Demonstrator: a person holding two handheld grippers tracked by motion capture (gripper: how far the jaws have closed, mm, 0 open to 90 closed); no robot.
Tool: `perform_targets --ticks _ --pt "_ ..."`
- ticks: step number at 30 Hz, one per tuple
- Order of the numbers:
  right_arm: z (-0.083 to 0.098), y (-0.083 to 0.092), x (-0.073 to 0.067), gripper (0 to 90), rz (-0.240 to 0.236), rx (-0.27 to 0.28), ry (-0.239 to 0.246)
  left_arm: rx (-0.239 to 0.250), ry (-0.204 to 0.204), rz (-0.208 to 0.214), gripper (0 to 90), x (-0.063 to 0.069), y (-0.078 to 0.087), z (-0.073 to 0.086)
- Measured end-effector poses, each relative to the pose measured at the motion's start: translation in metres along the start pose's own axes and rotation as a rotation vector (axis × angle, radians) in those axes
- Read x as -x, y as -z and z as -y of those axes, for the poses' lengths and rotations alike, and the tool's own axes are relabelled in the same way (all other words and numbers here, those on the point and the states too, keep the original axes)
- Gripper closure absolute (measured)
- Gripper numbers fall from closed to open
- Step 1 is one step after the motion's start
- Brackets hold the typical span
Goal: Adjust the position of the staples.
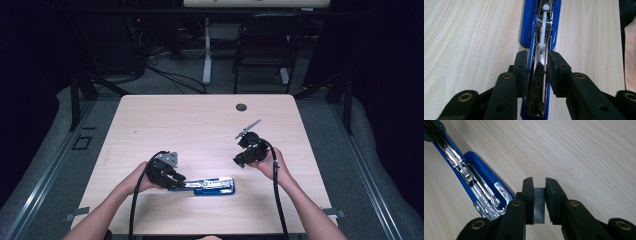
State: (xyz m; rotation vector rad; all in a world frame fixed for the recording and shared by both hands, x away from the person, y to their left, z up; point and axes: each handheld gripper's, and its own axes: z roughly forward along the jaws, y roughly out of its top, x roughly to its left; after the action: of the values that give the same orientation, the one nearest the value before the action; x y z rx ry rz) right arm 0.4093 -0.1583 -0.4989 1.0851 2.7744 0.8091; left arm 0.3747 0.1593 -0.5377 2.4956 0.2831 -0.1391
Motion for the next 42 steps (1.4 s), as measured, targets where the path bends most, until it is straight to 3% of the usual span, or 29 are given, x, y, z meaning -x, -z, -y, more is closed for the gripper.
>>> perform_targets --ticks 10,24,33,42 --pt "-0.018 -0.004 -0.009 78.7 -0.044 0.017 0.059 0.002 0.000 -0.002 70.7 0.000 0.000 0.000" --pt "-0.016 -0.004 -0.020 78.7 -0.144 0.055 0.128 0.002 0.000 0.001 70.7 0.000 0.000 0.000" --pt "-0.012 -0.010 -0.029 78.7 -0.193 0.019 0.197 0.003 -0.001 0.003 70.7 -0.001 0.000 0.000" --pt "-0.006 -0.015 -0.033 78.7 -0.209 0.001 0.242 -0.001 -0.004 0.002 70.7 -0.001 0.000 0.000"
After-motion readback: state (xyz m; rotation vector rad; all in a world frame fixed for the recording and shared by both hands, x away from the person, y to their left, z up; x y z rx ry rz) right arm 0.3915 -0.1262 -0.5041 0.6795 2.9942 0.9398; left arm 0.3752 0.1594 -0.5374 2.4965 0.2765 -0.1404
